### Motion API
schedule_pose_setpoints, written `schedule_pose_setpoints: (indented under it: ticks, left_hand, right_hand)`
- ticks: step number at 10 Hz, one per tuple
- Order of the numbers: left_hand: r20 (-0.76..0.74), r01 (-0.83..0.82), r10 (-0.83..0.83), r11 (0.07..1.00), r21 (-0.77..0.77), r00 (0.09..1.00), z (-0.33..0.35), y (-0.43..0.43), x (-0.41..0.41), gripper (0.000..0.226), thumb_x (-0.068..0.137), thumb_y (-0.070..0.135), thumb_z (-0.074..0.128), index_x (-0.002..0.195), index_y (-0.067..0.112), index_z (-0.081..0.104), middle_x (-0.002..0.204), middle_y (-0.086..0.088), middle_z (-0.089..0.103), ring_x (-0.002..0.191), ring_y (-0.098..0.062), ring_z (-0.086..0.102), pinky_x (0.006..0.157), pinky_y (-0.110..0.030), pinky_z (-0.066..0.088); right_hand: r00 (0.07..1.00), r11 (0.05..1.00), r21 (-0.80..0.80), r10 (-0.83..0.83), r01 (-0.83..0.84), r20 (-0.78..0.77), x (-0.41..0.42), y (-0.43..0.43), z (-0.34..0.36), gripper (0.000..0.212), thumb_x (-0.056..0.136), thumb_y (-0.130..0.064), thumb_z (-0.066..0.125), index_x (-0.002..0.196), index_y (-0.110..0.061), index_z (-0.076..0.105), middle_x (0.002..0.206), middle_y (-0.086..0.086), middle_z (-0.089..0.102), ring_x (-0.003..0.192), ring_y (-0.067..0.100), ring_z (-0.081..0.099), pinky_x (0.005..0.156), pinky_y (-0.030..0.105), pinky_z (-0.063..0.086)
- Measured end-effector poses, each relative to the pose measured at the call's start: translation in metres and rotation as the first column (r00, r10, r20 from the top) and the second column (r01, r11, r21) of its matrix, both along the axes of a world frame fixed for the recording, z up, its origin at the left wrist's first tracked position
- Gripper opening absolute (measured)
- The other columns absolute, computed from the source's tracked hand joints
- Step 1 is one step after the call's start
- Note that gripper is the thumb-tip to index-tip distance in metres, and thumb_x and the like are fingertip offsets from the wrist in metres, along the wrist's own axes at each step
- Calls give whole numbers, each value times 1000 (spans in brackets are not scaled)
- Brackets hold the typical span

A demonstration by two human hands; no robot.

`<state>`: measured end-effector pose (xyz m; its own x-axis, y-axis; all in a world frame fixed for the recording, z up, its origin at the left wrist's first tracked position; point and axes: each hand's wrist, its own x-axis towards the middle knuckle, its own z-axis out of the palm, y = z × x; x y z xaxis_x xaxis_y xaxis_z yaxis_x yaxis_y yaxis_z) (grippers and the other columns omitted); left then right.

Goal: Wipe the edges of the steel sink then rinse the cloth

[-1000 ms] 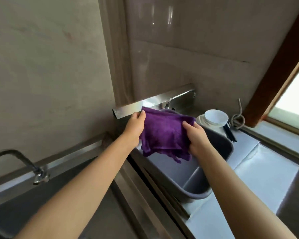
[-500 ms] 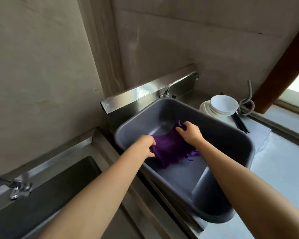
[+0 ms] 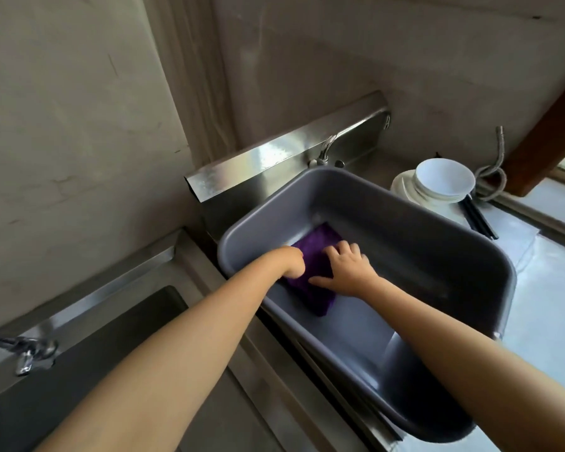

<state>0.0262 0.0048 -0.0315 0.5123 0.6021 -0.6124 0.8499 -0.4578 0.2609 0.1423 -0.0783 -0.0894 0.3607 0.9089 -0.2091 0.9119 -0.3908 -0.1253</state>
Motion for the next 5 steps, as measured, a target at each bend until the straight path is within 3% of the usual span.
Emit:
schedule_pose_setpoints:
  ticks: [1, 2, 3, 4, 5]
  left_hand:
    - [-190, 212, -196, 975, 66, 962, -8, 0, 7, 43, 96, 15, 38, 138, 5, 40, 144, -16, 42, 128, -31, 44, 103, -36, 38]
    - [-277, 310, -278, 947, 81, 920, -12, 0, 7, 40, 95, 22, 42, 131, 6, 49, 133, -12, 52, 118, -29, 52, 99, -37, 43]
    - [-295, 335, -296, 938, 90, 908, -12, 1, 4, 34, 92, 21, 42, 117, 5, 58, 111, -9, 54, 100, -26, 54, 91, -35, 45]
    - [-250, 309, -283, 948, 72, 926, 4, 3, 1, 33, 93, 28, 45, 117, 10, 60, 117, -8, 57, 103, -26, 56, 92, -36, 45]
    - [-170, 270, -256, 960, 69, 952, 30, 1, -1, 40, 94, 30, 45, 124, 6, 56, 114, -12, 62, 88, -27, 60, 72, -35, 52]
  right_hand:
    - [999, 997, -68, 35, -37, -25, 1, -4, -2, 84, 73, -61, 62, 137, -16, 30, 135, 12, 36, 124, 32, 33, 102, 44, 36]
    - [994, 993, -92, 71, -78, -84, 8, -5, 4, 88, 73, -57, 66, 141, -19, 25, 139, 11, 32, 128, 31, 30, 106, 43, 32]
    - [986, 977, -177, 93, -118, -139, 10, -12, 16, 91, 72, -53, 69, 143, -22, 22, 144, 9, 27, 132, 31, 26, 109, 43, 28]
    - [981, 955, -271, 72, -120, -182, 12, -10, 42, 90, 74, -51, 68, 145, -25, 18, 149, 7, 25, 135, 30, 23, 108, 45, 31]
    - [970, 910, -383, 74, -161, -231, 14, -7, 78, 84, 78, -57, 60, 146, -27, 19, 149, 6, 31, 134, 29, 31, 108, 43, 32]
